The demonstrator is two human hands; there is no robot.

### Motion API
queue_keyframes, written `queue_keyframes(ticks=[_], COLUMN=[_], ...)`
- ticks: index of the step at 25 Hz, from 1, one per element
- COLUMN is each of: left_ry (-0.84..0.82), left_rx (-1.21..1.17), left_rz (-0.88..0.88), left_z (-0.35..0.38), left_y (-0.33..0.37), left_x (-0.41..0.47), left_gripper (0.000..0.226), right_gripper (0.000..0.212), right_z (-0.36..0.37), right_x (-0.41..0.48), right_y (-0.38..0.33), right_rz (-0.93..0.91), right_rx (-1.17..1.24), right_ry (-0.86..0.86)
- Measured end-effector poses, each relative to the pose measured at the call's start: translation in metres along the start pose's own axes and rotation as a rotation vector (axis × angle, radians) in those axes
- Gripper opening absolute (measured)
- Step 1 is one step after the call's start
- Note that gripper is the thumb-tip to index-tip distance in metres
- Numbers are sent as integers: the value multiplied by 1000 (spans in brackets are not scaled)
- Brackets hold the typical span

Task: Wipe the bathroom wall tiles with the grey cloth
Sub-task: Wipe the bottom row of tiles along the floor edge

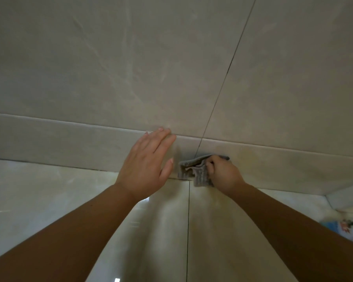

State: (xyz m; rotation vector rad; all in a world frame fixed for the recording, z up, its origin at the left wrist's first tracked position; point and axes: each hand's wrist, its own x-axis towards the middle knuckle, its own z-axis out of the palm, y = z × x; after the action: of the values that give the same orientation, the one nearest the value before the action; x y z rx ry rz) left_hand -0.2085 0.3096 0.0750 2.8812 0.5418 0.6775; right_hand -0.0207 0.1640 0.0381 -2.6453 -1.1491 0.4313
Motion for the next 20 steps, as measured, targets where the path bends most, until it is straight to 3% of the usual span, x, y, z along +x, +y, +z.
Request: queue_keyframes(ticks=[5, 8, 11, 17, 20], left_ry=[43, 45, 36, 51, 49], left_rx=[-25, -6, 12, 21, 22], left_rz=[-17, -36, -76, -94, -74], left_z=[-8, -11, -11, -10, -9], left_y=[-11, -29, -45, -61, -65], left_x=[-4, -12, -20, -25, -33], left_gripper=[50, 50, 49, 47, 47], right_gripper=[14, 21, 22, 30, 23], right_z=[-27, -19, 14, 41, 25], right_x=[-4, 1, 13, 23, 18], right_y=[-13, -42, -57, -33, -28], right_rz=[-153, -280, -310, -226, -253], right_rx=[234, 288, 88, -336, -166], right_ry=[273, 336, 329, 14, 260])
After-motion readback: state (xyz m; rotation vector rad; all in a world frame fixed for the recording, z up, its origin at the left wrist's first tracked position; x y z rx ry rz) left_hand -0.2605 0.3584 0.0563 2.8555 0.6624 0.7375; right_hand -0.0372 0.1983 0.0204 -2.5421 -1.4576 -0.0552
